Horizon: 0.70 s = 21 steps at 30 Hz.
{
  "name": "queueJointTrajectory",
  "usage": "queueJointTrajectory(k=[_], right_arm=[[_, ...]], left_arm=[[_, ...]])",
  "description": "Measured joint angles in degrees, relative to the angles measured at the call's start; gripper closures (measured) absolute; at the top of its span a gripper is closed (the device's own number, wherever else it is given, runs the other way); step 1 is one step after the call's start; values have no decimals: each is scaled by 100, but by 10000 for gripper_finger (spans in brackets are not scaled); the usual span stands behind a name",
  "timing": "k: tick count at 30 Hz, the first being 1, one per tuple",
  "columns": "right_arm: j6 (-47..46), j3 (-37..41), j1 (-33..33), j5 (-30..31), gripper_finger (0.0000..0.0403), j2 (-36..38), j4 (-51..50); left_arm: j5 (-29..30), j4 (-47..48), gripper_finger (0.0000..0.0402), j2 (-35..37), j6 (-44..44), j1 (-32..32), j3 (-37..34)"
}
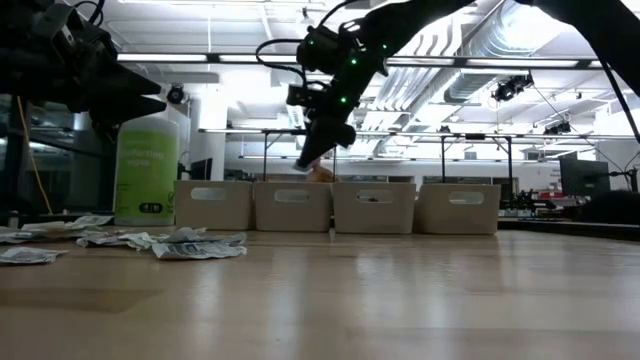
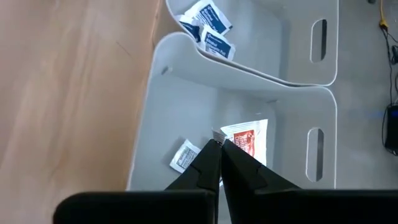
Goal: Pick & Place First Aid Supplies
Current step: Put the ointment pack into the middle left gray bin, then put the bandage into the right gray bin
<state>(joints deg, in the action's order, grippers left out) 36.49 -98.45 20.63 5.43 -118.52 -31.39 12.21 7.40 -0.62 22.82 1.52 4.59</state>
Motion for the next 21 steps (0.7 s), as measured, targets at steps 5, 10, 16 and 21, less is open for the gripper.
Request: queueJointTrajectory(k=[5, 10, 16, 21], right_arm=[[0, 0, 14, 22, 395, -13, -1], [0, 0, 14, 28, 367, -18, -2], [-190, 0, 14, 68, 308, -20, 39], [-661, -4, -44, 740, 265, -20, 180]], left_arm=[[0, 0, 252, 0, 1, 1, 1], [0, 0, 252, 0, 1, 2, 1], [2, 0, 252, 0, 0, 1, 1], [2, 0, 252, 0, -1, 0, 1]])
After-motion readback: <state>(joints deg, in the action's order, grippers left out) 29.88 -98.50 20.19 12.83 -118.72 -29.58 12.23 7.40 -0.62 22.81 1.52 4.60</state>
